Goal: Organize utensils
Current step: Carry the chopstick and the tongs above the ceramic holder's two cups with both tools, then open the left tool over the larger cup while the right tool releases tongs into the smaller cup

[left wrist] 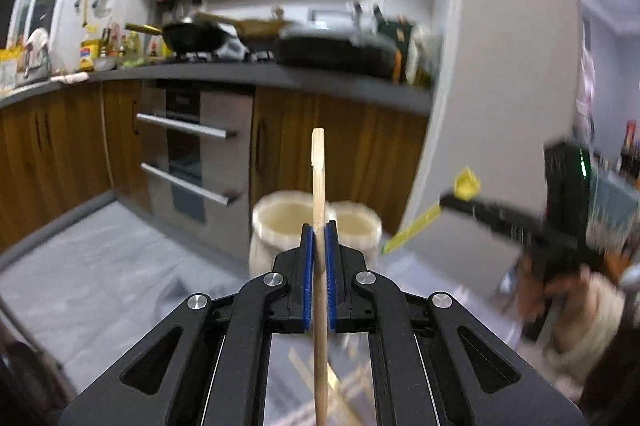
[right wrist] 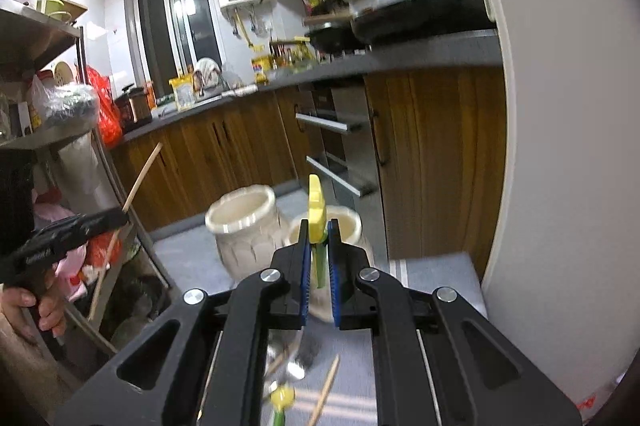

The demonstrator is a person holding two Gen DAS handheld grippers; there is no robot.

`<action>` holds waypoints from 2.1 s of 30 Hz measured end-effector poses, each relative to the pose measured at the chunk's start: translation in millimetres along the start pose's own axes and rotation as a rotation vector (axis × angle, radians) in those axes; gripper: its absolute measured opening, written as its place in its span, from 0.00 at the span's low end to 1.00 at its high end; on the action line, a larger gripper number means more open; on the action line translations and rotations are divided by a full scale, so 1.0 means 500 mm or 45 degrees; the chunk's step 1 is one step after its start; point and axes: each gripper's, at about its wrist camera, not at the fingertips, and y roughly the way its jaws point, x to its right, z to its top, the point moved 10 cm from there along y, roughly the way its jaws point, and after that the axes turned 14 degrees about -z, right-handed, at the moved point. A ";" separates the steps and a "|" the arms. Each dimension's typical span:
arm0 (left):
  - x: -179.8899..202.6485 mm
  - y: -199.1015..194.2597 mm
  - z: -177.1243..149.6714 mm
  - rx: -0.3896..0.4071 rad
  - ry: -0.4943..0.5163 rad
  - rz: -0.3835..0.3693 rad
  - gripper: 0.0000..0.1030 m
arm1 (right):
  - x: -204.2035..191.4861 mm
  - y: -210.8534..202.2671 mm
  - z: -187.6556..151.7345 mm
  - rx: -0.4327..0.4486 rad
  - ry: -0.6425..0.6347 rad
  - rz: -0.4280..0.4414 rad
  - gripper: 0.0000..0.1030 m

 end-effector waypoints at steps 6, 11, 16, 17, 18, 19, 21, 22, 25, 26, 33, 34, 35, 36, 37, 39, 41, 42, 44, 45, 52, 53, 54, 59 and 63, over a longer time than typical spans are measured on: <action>-0.050 0.070 0.099 0.211 -0.090 0.007 0.07 | -0.014 0.037 0.058 0.034 0.012 -0.020 0.08; -0.058 0.094 0.176 0.435 -0.049 0.050 0.07 | -0.011 0.086 0.055 -0.025 0.018 -0.054 0.08; -0.091 0.174 0.176 0.440 -0.008 0.143 0.07 | -0.002 0.147 0.011 -0.158 0.040 -0.077 0.08; -0.103 0.198 0.165 0.414 -0.021 0.159 0.07 | 0.000 0.153 0.003 -0.175 0.044 -0.082 0.08; -0.111 0.207 0.159 0.392 -0.021 0.175 0.07 | 0.004 0.160 -0.006 -0.195 0.052 -0.083 0.08; -0.119 0.220 0.147 0.364 -0.025 0.183 0.07 | 0.009 0.167 -0.014 -0.219 0.062 -0.082 0.08; -0.127 0.227 0.123 0.325 -0.035 0.172 0.07 | 0.015 0.176 -0.027 -0.248 0.074 -0.079 0.08; -0.128 0.226 0.113 0.312 -0.033 0.171 0.07 | 0.017 0.179 -0.032 -0.259 0.073 -0.076 0.08; -0.128 0.214 0.081 0.255 -0.026 0.167 0.07 | 0.021 0.187 -0.043 -0.278 0.071 -0.079 0.08; -0.127 0.208 0.071 0.237 -0.019 0.171 0.07 | 0.020 0.188 -0.045 -0.282 0.073 -0.077 0.08; -0.124 0.179 0.011 0.156 0.019 0.197 0.07 | 0.016 0.198 -0.052 -0.302 0.068 -0.086 0.08; -0.125 0.175 0.007 0.150 0.011 0.194 0.07 | 0.016 0.200 -0.054 -0.312 0.070 -0.085 0.08; -0.128 0.171 0.002 0.143 0.000 0.197 0.07 | 0.015 0.202 -0.056 -0.322 0.068 -0.086 0.08; -0.130 0.168 -0.001 0.137 -0.009 0.199 0.07 | 0.014 0.205 -0.057 -0.330 0.066 -0.089 0.08; -0.133 0.165 -0.005 0.127 -0.018 0.200 0.07 | 0.012 0.209 -0.057 -0.338 0.061 -0.094 0.08; -0.136 0.157 -0.008 0.126 -0.024 0.214 0.11 | 0.010 0.209 -0.059 -0.337 0.048 -0.104 0.08; -0.138 0.147 -0.007 0.136 -0.028 0.223 0.19 | 0.009 0.210 -0.058 -0.339 0.042 -0.112 0.08; -0.139 0.144 -0.006 0.140 -0.030 0.224 0.19 | 0.010 0.210 -0.058 -0.340 0.044 -0.113 0.08; -0.142 0.137 -0.006 0.128 -0.033 0.236 0.22 | 0.013 0.211 -0.059 -0.343 0.052 -0.119 0.10; -0.143 0.134 -0.007 0.124 -0.033 0.243 0.23 | 0.014 0.210 -0.058 -0.342 0.057 -0.126 0.12; -0.137 0.090 -0.008 0.129 -0.026 0.282 0.61 | 0.022 0.168 -0.034 -0.268 0.094 -0.116 0.54; -0.135 0.080 -0.006 0.136 -0.026 0.285 0.65 | 0.024 0.162 -0.031 -0.256 0.096 -0.117 0.59; -0.134 0.072 -0.006 0.136 -0.027 0.290 0.68 | 0.025 0.154 -0.029 -0.245 0.095 -0.118 0.60; -0.130 0.038 -0.006 0.134 -0.045 0.319 0.90 | 0.041 0.102 -0.020 -0.180 0.115 -0.117 0.83; -0.126 0.009 -0.017 0.118 -0.047 0.362 0.94 | 0.056 0.055 -0.014 -0.115 0.126 -0.134 0.95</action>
